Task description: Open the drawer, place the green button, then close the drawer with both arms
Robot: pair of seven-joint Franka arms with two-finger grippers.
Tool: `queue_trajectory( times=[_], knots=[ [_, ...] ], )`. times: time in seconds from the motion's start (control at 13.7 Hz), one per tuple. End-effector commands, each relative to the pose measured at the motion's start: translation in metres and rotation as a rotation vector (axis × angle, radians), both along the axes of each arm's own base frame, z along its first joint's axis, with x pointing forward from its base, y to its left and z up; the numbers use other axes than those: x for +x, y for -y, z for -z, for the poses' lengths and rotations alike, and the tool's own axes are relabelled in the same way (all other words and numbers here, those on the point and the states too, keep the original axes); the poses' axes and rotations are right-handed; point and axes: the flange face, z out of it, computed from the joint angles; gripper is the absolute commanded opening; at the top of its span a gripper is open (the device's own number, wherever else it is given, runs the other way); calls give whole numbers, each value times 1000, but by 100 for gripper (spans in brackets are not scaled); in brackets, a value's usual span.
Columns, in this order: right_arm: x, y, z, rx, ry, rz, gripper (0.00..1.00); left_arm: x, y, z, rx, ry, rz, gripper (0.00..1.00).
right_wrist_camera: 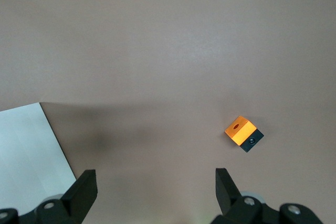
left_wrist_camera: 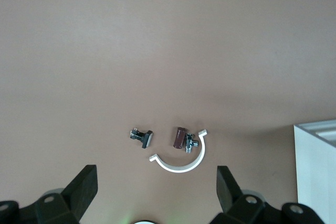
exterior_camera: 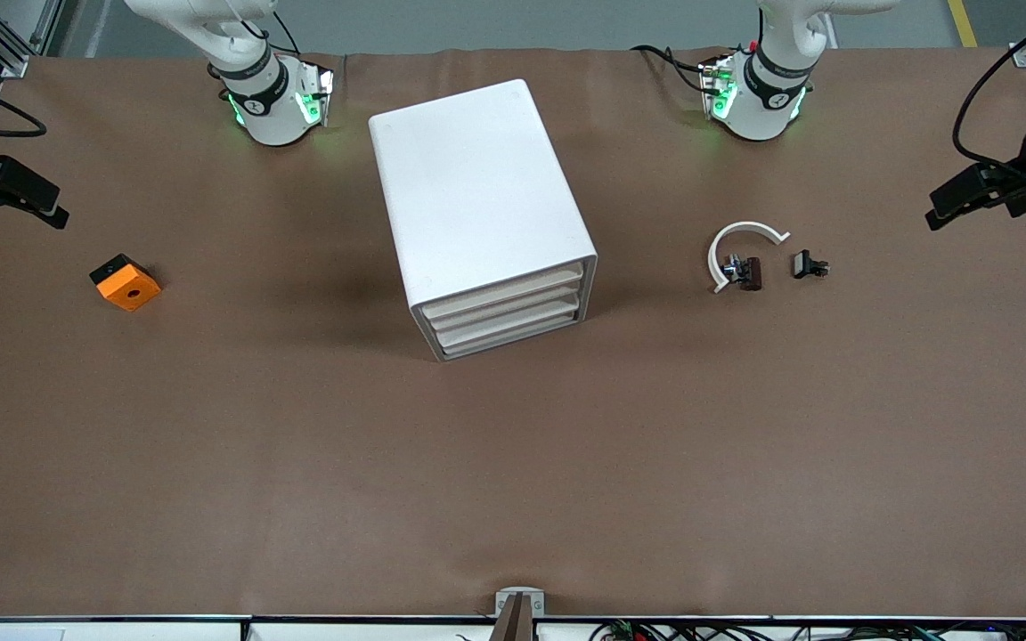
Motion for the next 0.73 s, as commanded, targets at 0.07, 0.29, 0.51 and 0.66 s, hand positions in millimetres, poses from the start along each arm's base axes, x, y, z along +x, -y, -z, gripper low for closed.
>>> queue_trajectory(
  times=[0.07,0.29,0.51,0.66],
  knots=[
    [1,2,-3,-6,-4,-1,100,-19,29,-2,35,12,65,100],
    [1,1,-3,1,-4,0,100,-17,24,-5,32,29,64,100],
    [1,1,-3,1,-4,0,100,-10,3,-9,21,34,22,100],
    [1,1,-3,1,-4,0,100,-2,3,-15,24,51,18,100]
  ],
)
